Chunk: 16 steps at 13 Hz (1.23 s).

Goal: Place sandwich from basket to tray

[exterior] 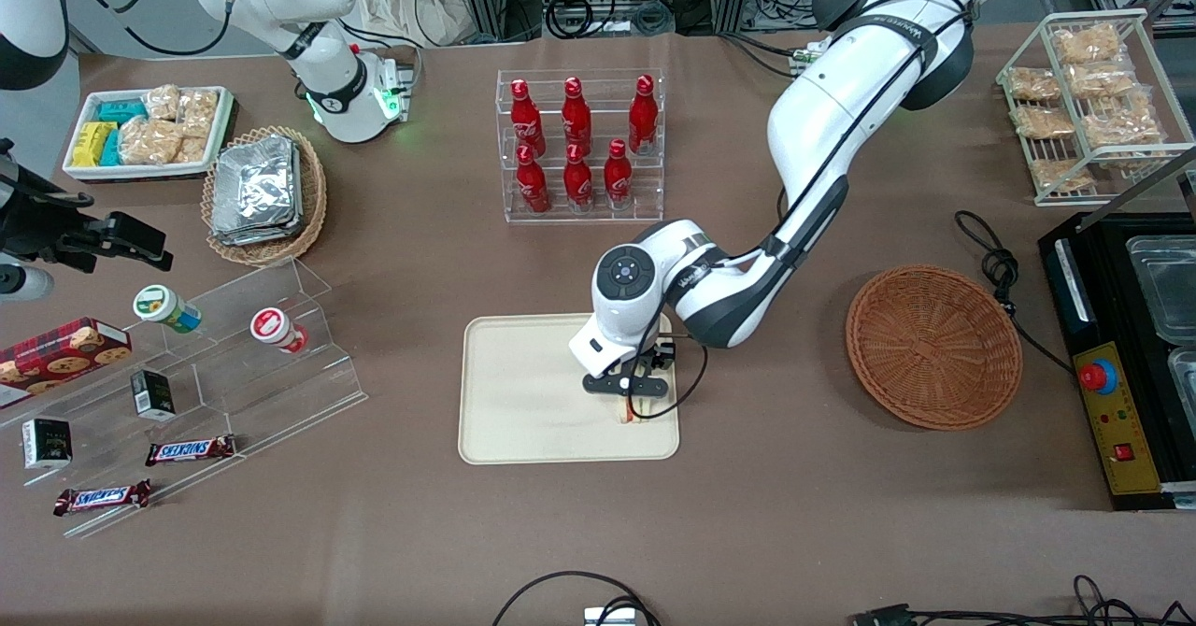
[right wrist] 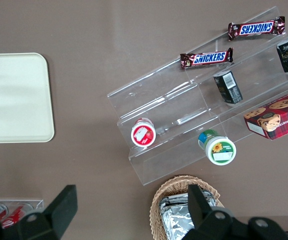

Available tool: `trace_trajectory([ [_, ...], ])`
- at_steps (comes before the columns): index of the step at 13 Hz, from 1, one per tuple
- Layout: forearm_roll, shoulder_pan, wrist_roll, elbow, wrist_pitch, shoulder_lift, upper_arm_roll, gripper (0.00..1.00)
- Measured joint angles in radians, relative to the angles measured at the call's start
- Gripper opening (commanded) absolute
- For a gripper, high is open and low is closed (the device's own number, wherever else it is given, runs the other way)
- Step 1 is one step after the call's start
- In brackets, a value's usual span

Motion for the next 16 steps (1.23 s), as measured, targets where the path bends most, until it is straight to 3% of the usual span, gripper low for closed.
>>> trace_trajectory([
  [7,0.003,0.012,-0.136,0.033,0.008,-0.02,0.009,1.0],
  [16,0.003,0.161,-0.126,0.058,-0.206,-0.243,0.011,1.0],
])
